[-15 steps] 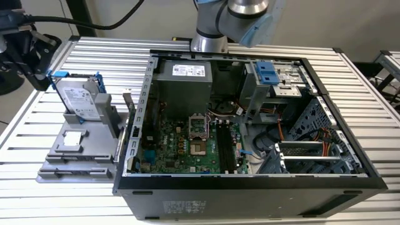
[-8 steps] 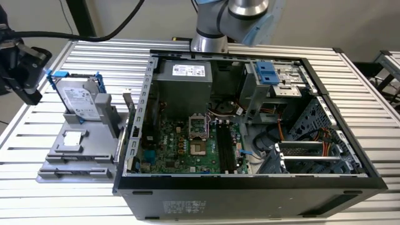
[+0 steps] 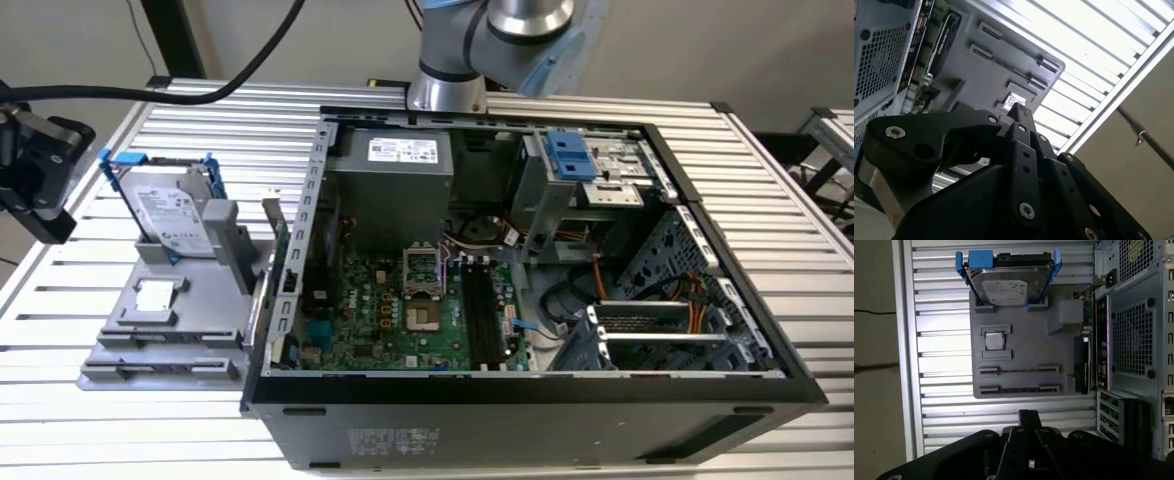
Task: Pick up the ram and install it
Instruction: 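Reach for the ram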
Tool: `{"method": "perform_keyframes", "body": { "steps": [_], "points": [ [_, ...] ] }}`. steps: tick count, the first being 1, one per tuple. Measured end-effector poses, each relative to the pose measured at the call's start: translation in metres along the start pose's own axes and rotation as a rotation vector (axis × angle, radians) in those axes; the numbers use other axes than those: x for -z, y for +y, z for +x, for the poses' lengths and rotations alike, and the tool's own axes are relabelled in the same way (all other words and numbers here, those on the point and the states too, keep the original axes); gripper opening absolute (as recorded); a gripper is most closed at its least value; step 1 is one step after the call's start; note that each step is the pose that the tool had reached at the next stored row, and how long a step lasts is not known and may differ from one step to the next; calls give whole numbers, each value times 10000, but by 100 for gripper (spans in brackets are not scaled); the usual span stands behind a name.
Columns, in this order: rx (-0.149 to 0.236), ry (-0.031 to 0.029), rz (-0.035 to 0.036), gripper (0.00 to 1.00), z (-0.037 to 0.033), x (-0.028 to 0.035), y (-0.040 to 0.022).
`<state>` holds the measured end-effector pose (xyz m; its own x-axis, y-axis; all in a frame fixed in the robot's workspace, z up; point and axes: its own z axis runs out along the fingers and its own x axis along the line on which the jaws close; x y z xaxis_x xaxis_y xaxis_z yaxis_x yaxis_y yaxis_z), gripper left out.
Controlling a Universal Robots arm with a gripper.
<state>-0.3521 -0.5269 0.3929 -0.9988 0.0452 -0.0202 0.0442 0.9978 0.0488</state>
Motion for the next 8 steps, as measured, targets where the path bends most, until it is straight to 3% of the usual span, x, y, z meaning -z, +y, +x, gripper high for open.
{"method": "perform_keyframes", "body": {
  "steps": [8],
  "points": [
    [87, 5, -2, 0, 18, 0, -1]
  ]
}}
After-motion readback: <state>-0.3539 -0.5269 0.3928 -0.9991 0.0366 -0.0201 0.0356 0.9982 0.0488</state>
